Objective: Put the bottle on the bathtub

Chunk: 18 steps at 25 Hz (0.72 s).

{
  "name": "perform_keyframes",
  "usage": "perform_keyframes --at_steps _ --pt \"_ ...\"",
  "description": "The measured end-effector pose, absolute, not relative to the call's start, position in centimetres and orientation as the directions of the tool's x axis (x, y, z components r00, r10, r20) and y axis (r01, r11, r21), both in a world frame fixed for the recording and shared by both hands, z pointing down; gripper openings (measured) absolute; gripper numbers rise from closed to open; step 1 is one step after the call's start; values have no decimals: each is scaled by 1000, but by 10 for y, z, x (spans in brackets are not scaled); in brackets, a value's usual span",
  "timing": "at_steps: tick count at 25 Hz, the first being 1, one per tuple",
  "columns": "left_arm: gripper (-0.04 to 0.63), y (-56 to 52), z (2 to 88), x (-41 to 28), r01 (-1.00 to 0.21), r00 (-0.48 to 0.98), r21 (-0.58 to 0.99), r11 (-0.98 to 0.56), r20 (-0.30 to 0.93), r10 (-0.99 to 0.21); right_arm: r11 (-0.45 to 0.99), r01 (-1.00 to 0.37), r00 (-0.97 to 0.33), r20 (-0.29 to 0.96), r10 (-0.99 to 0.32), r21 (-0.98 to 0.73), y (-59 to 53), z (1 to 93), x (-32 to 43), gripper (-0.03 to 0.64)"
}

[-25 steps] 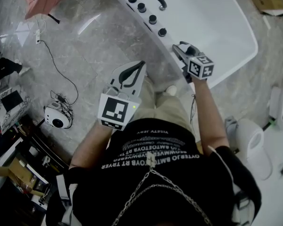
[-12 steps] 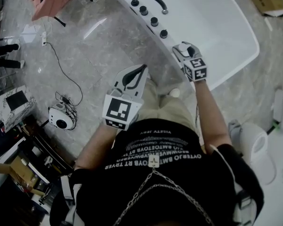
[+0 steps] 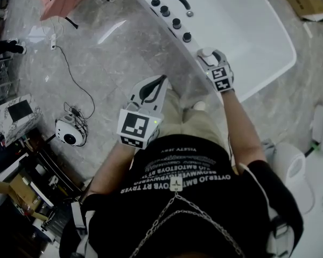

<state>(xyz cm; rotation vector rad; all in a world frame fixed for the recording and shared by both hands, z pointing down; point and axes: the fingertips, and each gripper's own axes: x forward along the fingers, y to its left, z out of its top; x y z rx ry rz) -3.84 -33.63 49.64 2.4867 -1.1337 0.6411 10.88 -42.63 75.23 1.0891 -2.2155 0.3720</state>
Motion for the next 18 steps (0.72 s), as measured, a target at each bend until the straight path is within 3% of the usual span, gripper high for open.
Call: perform_keyframes --at_steps 11,18 --pt "2 -338 472 -24 -771 578 69 -633 492 -651 604 -790 -514 648 -562 -103 -391 728 136 216" --pt "2 -332 444 -2 -782 574 35 -622 429 -698 657 -747 -610 493 -620 -98 -357 631 141 211"
